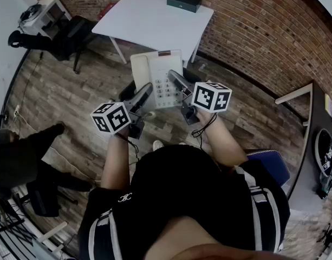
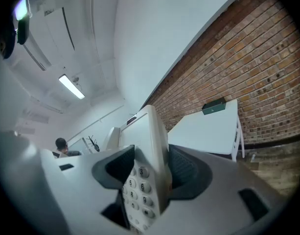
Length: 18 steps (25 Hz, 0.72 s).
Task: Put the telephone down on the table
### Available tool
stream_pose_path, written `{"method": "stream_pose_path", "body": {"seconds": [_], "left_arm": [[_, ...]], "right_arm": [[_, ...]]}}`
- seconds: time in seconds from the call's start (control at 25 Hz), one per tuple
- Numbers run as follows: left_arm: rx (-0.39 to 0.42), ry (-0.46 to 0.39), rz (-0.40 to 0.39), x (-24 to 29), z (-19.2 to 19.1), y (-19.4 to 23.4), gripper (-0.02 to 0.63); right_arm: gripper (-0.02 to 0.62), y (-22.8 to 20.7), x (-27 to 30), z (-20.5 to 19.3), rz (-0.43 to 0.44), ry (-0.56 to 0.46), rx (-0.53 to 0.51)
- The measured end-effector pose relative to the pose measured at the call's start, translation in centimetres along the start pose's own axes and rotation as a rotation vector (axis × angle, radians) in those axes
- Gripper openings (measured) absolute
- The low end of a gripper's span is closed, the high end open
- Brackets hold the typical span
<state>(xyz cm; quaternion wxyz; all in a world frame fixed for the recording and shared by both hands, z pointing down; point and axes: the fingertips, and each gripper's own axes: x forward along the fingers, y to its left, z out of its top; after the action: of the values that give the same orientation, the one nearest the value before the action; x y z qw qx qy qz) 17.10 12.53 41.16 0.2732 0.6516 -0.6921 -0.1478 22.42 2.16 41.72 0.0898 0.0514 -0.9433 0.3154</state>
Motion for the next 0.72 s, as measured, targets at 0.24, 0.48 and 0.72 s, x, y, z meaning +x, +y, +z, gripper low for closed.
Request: {"method": "stream_pose_path", "body": {"seconds": [0.24,0.48,0.72], "left_arm": [[-0.007,-0.001,0.011,-0.3,0.2,-0.7,0.308],[-0.002,-0.015,0.019,-1.2,0.2,-0.7,0.308],[0.003,-0.022,0.021,-1.5,0.2,0.1,0.308]], "right_arm": [[0.202,0.3,-0.5,0.3,0.004,0.009,0.002],[0.204,1.0,-0.4,-0.2,0.013,0.010,0.013],[0.204,1.2,0.4,-0.4,0.023,0.006,0.014]]}}
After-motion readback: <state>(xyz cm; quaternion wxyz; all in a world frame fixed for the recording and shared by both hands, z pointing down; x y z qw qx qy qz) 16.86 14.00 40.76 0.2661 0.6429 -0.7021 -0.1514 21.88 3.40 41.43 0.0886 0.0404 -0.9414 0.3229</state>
